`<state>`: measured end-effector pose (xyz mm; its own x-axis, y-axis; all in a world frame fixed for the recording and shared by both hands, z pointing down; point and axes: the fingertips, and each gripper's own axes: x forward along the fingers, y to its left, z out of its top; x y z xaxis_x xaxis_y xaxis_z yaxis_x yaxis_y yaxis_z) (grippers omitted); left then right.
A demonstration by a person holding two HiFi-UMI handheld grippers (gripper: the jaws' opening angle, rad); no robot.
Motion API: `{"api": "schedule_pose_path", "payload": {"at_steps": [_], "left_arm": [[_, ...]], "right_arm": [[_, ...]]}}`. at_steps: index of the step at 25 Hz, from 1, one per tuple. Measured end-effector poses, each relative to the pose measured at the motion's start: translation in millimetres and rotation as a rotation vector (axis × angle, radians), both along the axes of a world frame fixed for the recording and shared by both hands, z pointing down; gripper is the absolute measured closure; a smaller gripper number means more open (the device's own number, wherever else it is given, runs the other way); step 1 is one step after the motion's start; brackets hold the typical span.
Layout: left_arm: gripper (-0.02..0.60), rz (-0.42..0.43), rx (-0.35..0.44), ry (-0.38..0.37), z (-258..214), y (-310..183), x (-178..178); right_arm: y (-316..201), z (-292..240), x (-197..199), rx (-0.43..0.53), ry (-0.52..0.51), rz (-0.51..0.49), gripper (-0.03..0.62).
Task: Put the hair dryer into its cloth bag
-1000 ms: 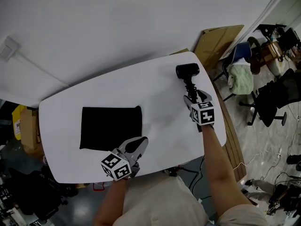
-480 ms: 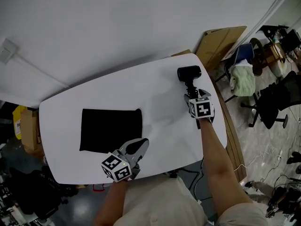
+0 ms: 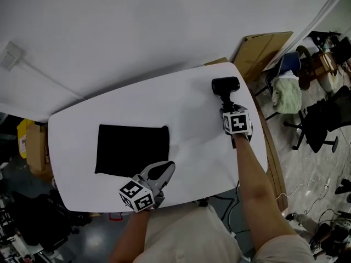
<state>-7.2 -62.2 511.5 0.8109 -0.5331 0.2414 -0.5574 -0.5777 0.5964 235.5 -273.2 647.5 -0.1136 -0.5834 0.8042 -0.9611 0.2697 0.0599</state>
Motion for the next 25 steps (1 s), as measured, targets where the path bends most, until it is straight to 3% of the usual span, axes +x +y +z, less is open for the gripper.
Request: {"api": "schedule_pose_path", "payload": {"at_steps": [9, 25], "left_arm": [[0.572, -0.013, 0.001, -0.002, 0, -1, -4], [0.572, -0.003, 0.001, -0.008, 4, 5, -4]], "right_arm": [[11, -2, -9, -0.017, 0.0, -0.018, 0.332], [86, 2, -60, -0.018, -0.029, -0.177, 0.333]]}}
